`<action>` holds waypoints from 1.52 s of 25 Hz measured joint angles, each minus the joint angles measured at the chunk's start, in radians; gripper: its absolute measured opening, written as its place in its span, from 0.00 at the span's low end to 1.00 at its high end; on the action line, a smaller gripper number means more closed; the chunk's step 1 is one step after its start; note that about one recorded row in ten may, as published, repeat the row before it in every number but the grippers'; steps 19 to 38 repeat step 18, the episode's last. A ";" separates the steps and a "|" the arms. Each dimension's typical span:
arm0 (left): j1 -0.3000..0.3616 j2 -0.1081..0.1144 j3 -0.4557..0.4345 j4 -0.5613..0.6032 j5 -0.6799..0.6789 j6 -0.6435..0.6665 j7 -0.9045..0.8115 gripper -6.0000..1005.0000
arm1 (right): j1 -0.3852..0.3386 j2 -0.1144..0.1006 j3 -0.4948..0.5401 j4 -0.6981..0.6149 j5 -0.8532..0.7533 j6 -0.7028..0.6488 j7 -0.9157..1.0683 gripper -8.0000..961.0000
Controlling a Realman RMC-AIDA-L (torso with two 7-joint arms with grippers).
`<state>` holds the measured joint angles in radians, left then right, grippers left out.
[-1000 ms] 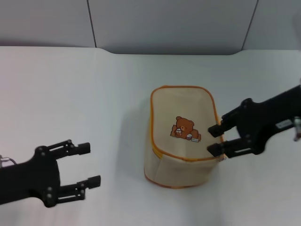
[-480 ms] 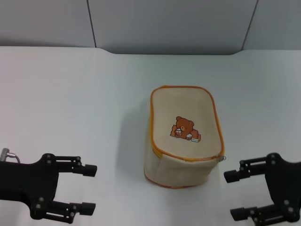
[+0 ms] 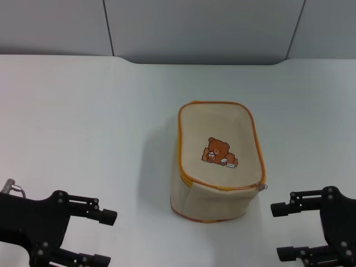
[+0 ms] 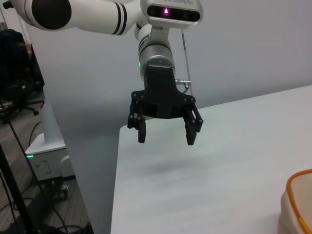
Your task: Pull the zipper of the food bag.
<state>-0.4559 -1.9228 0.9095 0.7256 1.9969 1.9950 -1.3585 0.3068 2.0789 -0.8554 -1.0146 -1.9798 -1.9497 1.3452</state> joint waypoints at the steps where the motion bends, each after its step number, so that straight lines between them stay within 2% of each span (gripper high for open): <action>1: 0.001 0.001 0.000 0.000 0.000 0.004 -0.001 0.77 | 0.000 0.000 0.000 0.001 -0.001 0.001 -0.001 0.73; 9: 0.005 0.003 0.009 0.001 0.001 0.015 -0.001 0.77 | 0.009 0.000 -0.001 0.022 -0.003 0.006 -0.008 0.73; 13: 0.002 0.004 -0.055 0.014 0.002 0.011 -0.004 0.77 | 0.009 0.000 -0.001 0.022 -0.004 0.025 -0.009 0.73; 17: -0.001 0.008 -0.076 0.016 0.003 0.013 -0.004 0.77 | 0.015 0.000 -0.001 0.022 -0.004 0.031 -0.009 0.73; 38: -0.002 0.008 -0.077 0.020 0.003 0.013 -0.005 0.77 | 0.020 0.000 -0.001 0.022 -0.004 0.033 -0.008 0.73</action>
